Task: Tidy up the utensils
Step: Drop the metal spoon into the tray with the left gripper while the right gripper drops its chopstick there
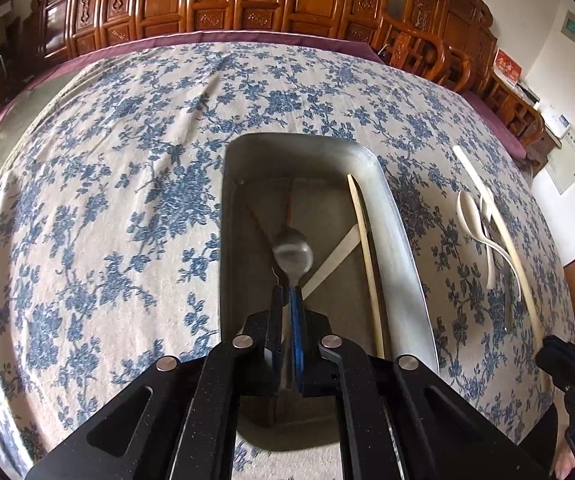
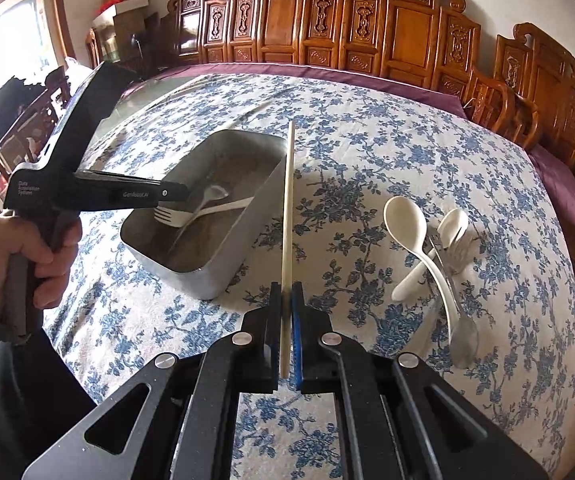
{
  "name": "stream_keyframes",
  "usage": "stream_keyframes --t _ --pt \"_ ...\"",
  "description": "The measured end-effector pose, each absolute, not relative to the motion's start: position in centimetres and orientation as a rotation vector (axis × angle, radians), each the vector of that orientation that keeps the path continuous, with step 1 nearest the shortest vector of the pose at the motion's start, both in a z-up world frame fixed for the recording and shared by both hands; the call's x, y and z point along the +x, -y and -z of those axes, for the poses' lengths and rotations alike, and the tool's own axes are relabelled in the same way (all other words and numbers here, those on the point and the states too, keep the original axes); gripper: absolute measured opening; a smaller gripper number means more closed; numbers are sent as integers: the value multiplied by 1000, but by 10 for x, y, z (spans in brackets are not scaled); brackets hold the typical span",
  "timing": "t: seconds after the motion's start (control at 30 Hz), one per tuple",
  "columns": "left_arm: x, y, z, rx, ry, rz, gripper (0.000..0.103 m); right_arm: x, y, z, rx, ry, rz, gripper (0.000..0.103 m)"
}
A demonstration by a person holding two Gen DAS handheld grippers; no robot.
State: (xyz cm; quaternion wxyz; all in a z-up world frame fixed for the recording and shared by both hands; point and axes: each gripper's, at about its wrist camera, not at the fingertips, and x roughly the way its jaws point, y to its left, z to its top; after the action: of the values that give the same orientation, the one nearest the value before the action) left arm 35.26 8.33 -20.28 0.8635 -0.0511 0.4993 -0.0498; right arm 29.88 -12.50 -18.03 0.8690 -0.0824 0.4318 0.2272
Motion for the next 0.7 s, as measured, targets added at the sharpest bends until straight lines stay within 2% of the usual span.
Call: stream_keyframes --t 0.07,0.2,0.27,0.43,0.5,0.53,0.7 --pt "345 -89 195 -105 -1029 102 19 300 118 178 -167 -899 -485 6" --pt "327 -102 180 -82 -996 93 27 304 100 177 -156 -897 -510 6" --pt "316 -111 173 -66 -976 82 35 308 92 178 -152 -899 -523 6" --pt "297 -132 162 -54 -951 52 40 318 69 183 -140 -918 -552 6" --pt "291 -139 158 -50 -940 40 53 323 60 187 -140 -930 -556 6" --pt "286 -143 155 -46 -923 34 66 326 58 189 -134 -935 -556 6" --pt "275 -151 150 -28 -898 18 78 341 46 198 -103 -968 -551 6"
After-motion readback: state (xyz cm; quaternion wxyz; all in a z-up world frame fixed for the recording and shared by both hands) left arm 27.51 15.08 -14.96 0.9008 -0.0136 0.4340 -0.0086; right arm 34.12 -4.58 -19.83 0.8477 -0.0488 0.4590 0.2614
